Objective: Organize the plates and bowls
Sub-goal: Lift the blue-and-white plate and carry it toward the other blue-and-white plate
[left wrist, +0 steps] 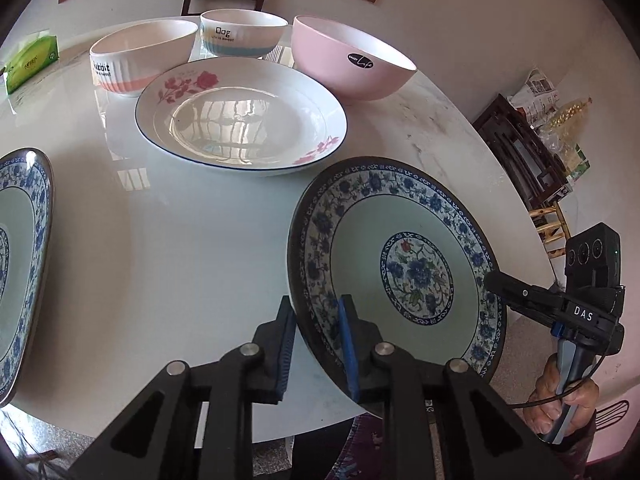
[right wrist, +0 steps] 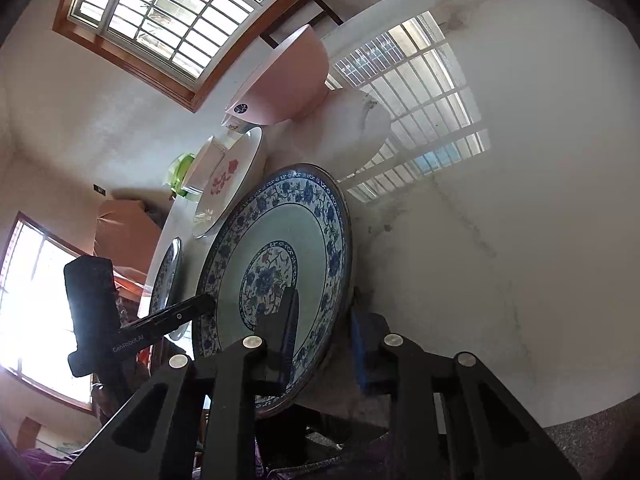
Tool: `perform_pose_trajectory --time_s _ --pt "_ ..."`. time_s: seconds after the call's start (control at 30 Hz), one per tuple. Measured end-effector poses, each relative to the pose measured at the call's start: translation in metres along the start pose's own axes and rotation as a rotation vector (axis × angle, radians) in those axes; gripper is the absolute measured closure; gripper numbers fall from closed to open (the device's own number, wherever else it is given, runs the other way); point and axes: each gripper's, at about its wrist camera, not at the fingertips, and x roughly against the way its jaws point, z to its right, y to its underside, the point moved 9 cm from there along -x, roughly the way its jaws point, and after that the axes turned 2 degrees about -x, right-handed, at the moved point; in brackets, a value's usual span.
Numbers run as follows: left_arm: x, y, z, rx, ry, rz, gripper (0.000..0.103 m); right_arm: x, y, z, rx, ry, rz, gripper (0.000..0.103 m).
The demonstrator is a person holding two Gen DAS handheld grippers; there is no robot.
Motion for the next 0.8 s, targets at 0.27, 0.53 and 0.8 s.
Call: perform_pose_trajectory --time_s 0.27,0.53,0.8 --pt "0.021 0.005 0.005 -0.029 -0.057 0.08 0.082 0.006 0.017 -0.005 -0.022 -0.03 0.021 0.079" --pt "0.047 0.009 -0.009 -0.012 -0.092 0.146 0.082 -0.001 0.03 -0.026 -0.013 -0.065 0.018 0.079" --pt "0.062 0.015 -0.025 0.019 -0.113 0.173 0.082 -0.012 0.038 -0.047 0.027 -0.077 0.002 0.079"
